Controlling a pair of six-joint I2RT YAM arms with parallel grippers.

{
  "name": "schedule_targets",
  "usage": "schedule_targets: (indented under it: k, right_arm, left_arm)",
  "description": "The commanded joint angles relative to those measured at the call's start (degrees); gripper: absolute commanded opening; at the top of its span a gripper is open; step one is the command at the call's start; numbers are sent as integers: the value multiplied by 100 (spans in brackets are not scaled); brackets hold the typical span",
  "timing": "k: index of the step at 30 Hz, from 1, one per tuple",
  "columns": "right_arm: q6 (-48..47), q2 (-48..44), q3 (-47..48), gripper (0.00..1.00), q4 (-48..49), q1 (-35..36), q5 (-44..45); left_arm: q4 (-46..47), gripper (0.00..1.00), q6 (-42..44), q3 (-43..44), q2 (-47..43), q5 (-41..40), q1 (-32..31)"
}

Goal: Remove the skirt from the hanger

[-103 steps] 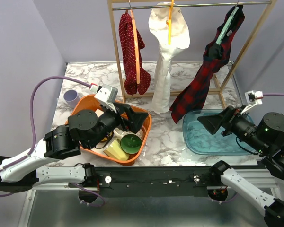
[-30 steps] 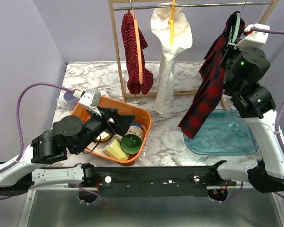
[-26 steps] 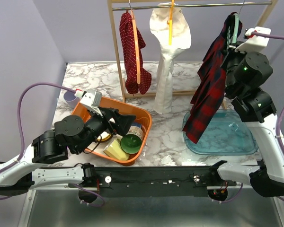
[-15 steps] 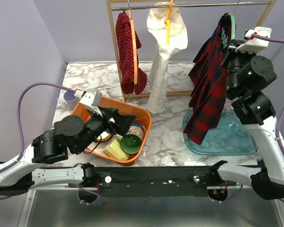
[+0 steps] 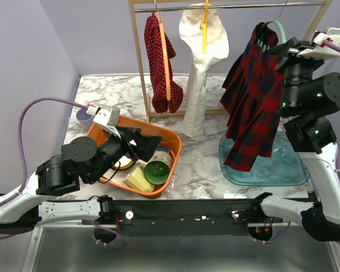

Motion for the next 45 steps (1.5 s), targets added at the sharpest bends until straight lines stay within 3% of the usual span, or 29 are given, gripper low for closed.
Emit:
schedule_targets:
  k: [1, 9, 15, 21, 32, 35, 36, 38, 41, 42, 45]
  right_arm:
    - [45, -134, 412, 1, 55, -50, -271]
    - [625, -573, 403, 1, -887, -41, -754]
    - [626, -837, 262, 1, -967, -41, -957]
    - [81, -872, -62, 1, -11, -41, -1027]
    - [-640, -354, 156, 1, 993, -41, -992]
    - [-257, -318, 358, 1, 618, -41, -922]
    - [16, -318, 464, 1, -246, -41, -791]
    - [927, -606, 369, 1, -981, -41, -597]
    - [1537, -1187, -842, 22, -1152, -41, -430]
    - [1574, -1458, -1219, 39, -1099, -41, -438]
    - [1784, -1488, -1223, 47, -1640, -41, -395]
  left_arm:
    - [-7, 99, 129, 141, 92, -63, -20]
    - [-16, 99, 471, 281, 250, 77, -20]
    - [-227, 99, 779, 703, 557, 165, -20]
    - [-121, 99, 789, 634, 602, 323, -12]
    - [10, 99, 542, 440, 408, 499, -20]
    - [-7, 99, 533, 440, 408, 508, -20]
    - [-16, 99, 525, 440, 408, 491, -20]
    - [-7, 99, 516, 414, 391, 491, -20]
    - [80, 99, 498, 326, 338, 464, -20]
    - [98, 99, 498, 308, 321, 464, -20]
    - [46, 99, 542, 334, 373, 534, -20]
